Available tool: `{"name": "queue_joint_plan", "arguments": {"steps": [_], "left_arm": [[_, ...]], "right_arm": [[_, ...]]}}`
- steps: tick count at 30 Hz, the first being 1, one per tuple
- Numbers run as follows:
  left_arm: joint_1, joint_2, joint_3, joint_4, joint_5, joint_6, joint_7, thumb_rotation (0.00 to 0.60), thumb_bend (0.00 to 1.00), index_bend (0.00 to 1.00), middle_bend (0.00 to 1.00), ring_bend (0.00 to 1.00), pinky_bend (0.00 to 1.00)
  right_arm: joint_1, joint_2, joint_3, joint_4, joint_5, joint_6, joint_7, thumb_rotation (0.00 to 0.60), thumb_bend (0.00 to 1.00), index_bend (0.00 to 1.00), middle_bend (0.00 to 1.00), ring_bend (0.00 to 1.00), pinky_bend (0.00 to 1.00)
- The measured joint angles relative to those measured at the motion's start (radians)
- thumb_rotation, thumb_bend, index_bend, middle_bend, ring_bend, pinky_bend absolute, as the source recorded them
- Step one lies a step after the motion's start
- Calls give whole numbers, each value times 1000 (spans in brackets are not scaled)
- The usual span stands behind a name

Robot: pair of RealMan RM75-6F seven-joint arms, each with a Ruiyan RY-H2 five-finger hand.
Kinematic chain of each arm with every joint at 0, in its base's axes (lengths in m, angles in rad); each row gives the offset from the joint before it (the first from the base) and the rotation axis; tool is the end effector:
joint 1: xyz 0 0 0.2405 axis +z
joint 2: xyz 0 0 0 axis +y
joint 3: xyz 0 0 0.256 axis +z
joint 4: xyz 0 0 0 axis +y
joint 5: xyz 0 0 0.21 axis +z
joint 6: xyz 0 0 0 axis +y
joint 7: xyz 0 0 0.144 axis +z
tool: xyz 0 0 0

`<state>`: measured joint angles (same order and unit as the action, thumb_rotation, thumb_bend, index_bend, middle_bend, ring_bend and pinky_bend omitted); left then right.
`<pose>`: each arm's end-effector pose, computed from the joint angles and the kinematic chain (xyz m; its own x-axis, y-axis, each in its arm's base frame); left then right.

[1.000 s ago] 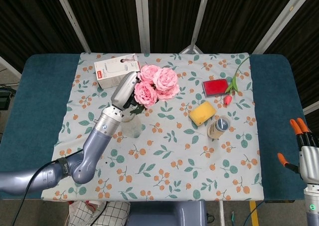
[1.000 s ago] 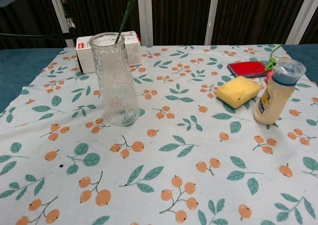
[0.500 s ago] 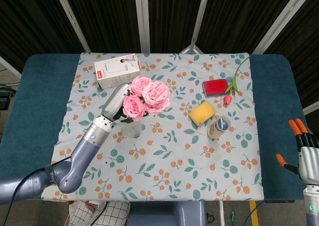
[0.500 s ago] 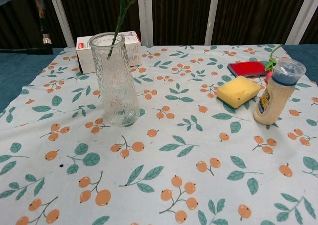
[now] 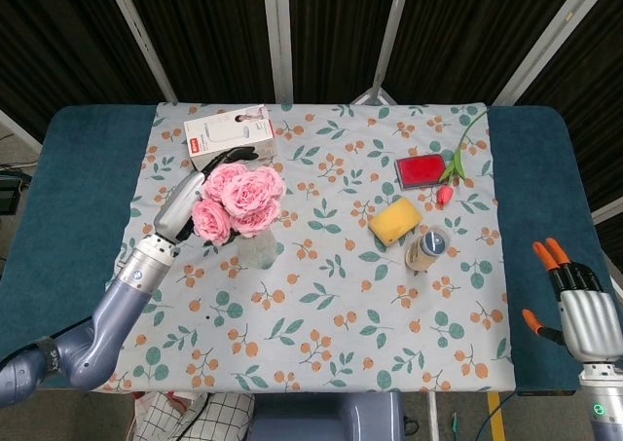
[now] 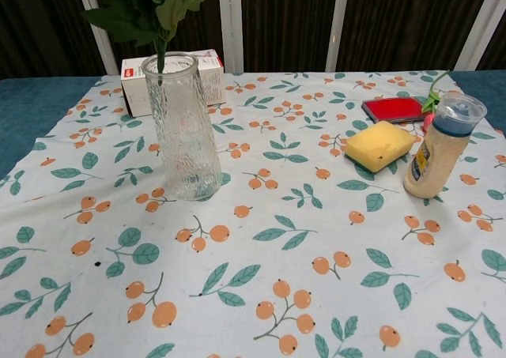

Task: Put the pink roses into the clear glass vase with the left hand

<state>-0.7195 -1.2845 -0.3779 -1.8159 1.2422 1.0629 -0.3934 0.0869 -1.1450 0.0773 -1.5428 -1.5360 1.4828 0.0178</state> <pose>-0.0689 0.3457 0.0959 -0.3186 0.3281 0.8893 0.8151 -0.3841 0.4337 -0.3152 -0.1882 0.1590 0.4187 0.0264 0.9077 -0.9068 -0.0418 0.4195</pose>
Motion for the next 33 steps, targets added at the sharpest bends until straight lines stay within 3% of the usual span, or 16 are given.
{"name": "queue_joint_plan", "arguments": {"steps": [5,10,16,24,29,33], "left_arm": [[15,15,10,-10,13,7,-11,600,349,44,103,49,250],[45,47,32,-21,22,19,-20,600,322,0,2,0,105],[66,100,60,-37,-15,-4,30,600,240,0,0,0,36],[75,168,88,-98,-83,1,263,600,207,0,0,0,9],[90,256,113,-205,-135,47,492,600,210,4,4,0,12],[144,329,156,-339,-120,151,645,600,217,28,47,0,33]], "right_arm": [[17,-7,-22,20,-51,-6,-7,600,268,106,71,172,169],[17,-10,-25,15,-50,-4,-1,600,269,107,70,171,169],[21,7,-37,-15,-44,-30,1,600,268,107,70,170,169],[21,15,-43,-38,-50,-25,7,600,268,107,70,170,169],[21,17,-47,-47,-57,-20,8,600,268,107,70,170,169],[18,18,-47,-56,-58,-12,4,600,268,107,70,171,169]]}}
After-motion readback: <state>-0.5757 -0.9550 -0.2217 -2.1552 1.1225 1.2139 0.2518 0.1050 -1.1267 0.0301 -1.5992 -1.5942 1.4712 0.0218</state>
